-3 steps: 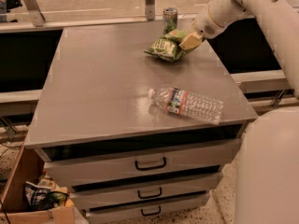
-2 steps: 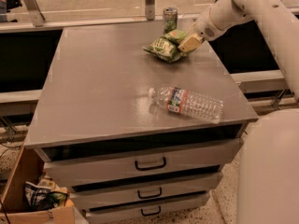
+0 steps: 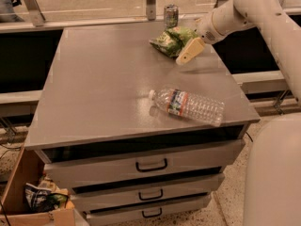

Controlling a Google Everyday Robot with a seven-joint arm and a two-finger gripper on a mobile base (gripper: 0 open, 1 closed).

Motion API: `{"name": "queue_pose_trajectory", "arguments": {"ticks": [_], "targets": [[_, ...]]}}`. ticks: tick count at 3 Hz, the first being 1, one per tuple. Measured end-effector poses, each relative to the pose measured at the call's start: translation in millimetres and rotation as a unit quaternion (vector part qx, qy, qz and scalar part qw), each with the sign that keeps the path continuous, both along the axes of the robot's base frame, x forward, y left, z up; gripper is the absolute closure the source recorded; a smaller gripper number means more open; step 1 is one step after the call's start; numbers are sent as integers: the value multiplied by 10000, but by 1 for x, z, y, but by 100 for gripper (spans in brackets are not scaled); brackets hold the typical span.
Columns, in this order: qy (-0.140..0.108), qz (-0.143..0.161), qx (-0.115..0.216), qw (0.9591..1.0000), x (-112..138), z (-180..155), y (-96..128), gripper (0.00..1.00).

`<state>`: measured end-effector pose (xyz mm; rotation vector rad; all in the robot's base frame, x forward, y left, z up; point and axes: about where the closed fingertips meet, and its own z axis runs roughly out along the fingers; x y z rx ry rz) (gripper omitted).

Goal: Move green jalapeno chip bag near redbull can

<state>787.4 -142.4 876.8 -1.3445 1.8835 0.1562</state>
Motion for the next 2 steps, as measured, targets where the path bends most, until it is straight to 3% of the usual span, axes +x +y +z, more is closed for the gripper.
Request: {"name": "queue_pose_trajectory", "arguments": {"ticks": [2], "targets": [[-182,-120,138,9997,-14,21,-32,0]]}}
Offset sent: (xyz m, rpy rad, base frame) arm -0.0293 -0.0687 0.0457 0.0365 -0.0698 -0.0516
